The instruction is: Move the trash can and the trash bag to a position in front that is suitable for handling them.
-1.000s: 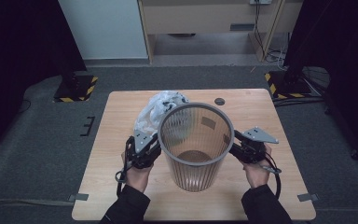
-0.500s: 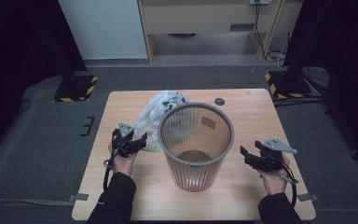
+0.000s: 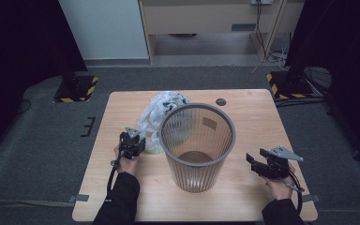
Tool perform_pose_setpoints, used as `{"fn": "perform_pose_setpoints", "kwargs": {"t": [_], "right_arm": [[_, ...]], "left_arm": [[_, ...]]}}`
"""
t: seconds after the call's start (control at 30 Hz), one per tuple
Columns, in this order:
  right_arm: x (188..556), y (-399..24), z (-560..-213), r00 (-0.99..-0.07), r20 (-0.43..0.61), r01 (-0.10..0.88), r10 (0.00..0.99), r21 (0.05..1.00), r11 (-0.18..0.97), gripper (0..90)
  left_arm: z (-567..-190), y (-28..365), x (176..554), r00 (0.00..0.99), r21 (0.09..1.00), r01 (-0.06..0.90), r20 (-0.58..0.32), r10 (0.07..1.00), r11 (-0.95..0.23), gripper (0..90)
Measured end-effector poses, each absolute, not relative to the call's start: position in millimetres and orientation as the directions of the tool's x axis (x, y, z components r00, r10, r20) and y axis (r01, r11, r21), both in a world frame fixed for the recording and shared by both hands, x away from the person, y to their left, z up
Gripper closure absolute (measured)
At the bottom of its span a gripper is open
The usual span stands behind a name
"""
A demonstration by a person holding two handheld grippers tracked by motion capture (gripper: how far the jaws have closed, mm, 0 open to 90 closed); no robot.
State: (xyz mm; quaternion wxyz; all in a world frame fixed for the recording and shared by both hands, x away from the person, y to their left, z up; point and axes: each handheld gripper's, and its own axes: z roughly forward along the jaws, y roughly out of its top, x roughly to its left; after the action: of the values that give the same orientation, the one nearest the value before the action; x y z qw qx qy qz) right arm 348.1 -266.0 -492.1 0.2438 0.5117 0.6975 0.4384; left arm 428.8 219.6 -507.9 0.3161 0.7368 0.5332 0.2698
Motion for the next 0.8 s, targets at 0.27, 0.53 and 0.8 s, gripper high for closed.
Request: {"fn": "perform_pose_setpoints", "kwargs": {"t": [0.27, 0.53, 0.8], "right_arm": [[344, -268, -496, -0.361, 0.089, 0.51, 0.928, 0.852, 0.116, 35.5], [346, -272, -510, -0.367, 0.047, 0.563, 0.929, 0.806, 0.182, 32.9], [344, -274, -519, -0.377, -0.002, 0.616, 0.926, 0.746, 0.252, 32.5]], "left_arm": [[-500, 238, 408, 0.26, 0.722, 0.657, 0.054, 0.964, -0.217, 87.1], [-495, 259, 357, 0.276, 0.728, 0.646, 0.059, 0.959, -0.23, 87.1], [-502, 270, 315, 0.255, 0.74, 0.637, 0.064, 0.965, -0.217, 85.2]]}}
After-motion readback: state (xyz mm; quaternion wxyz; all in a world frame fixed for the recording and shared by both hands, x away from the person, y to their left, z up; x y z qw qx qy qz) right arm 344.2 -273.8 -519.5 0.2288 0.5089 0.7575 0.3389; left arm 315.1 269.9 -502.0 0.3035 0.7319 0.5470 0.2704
